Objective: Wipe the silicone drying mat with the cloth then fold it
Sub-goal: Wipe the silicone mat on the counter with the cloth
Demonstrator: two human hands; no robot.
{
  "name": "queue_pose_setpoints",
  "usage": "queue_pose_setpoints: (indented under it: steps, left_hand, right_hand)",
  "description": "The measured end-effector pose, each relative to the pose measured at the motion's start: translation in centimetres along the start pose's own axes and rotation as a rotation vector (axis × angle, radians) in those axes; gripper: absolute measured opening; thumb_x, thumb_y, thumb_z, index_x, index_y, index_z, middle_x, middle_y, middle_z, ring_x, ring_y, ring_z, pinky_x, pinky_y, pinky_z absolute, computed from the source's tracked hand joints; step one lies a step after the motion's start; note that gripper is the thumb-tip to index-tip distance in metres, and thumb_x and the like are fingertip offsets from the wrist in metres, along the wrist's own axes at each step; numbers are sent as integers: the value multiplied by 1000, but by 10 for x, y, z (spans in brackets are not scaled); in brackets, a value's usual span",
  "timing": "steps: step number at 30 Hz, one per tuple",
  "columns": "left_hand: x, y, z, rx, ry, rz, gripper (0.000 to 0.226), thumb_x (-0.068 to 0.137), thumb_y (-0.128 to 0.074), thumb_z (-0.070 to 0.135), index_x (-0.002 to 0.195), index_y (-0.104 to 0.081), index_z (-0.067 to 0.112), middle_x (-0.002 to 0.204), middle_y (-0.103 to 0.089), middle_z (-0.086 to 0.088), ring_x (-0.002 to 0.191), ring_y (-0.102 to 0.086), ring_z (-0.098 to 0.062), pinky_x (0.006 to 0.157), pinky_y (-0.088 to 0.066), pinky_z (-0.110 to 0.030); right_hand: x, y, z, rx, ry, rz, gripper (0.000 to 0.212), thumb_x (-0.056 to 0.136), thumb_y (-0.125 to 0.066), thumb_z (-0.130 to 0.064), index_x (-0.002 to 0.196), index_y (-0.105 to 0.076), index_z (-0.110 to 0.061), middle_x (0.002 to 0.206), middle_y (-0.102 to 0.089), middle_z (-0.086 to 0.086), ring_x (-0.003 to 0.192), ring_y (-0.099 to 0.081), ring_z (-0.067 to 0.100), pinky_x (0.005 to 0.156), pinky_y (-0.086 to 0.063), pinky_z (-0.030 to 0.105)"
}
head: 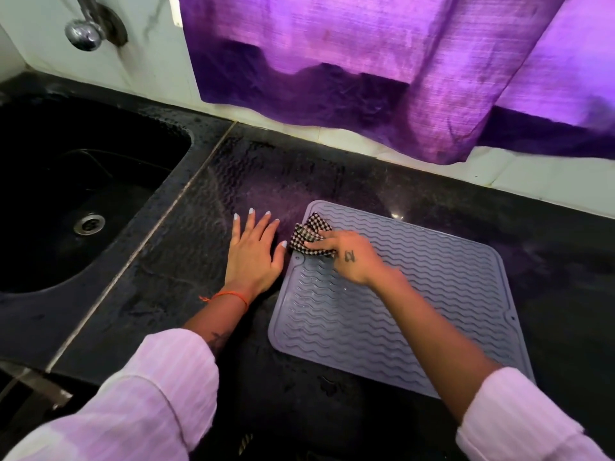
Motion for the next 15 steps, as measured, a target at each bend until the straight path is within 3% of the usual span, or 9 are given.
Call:
queue_pose_setpoints:
  steps: [3,5,8,11,13,15]
  left_hand:
    - [0,-1,0,-3,4,4,64,90,-25,48,134,-50,9,144,-44,-10,142,-23,-32,117,2,-46]
    - [1,-1,0,-11,9,4,65,89,-24,49,135,-49,10,145,-42,-10,143,-21,-31,117,3,-45]
    - [1,-2,0,2,13,-14,67,87,-25,50,136,-47,10,147,-40,-9,143,-19,-30,117,8,-43]
    - [2,-3,0,23,4,-25,68,85,-28,51,136,-47,10,146,-41,-9,143,-20,-31,117,7,-43]
    - [2,-3,-1,31,3,-32,68,85,-28,51,136,-47,10,146,-41,-10,143,-21,-31,117,7,-43]
    - [1,-3,0,32,3,-37,68,85,-28,50,136,-47,10,147,-41,-10,143,-20,-31,117,7,-43]
  right_hand:
    - [-16,14,12,553,-63,-53,55,84,-48,11,117,-64,-31,131,-57,-6,119,-53,13,97,-45,28]
    - [-23,23,22,998,-195,-10,50,85,-46,12,111,-65,-26,117,-64,-3,107,-59,18,82,-54,27]
    - [-10,34,35,1228,-326,210,47,87,-44,12,120,-60,-18,108,-65,1,96,-62,19,71,-55,28]
    - [20,33,32,1132,-383,288,41,91,-48,2,125,-57,-19,111,-63,2,95,-62,18,77,-56,34]
    - [37,19,24,731,-323,232,42,88,-56,-8,127,-55,-25,119,-61,6,101,-62,21,85,-54,35]
    - [45,-3,15,300,-224,151,52,84,-59,-9,132,-52,-29,136,-51,12,120,-50,23,95,-46,27]
Point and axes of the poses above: each hand's wrist, its own x-axis towards the middle knuckle, its own y-axis out of the back of the hand, z = x × y, the point moved 1 cm from there along x, towards the middle knuckle
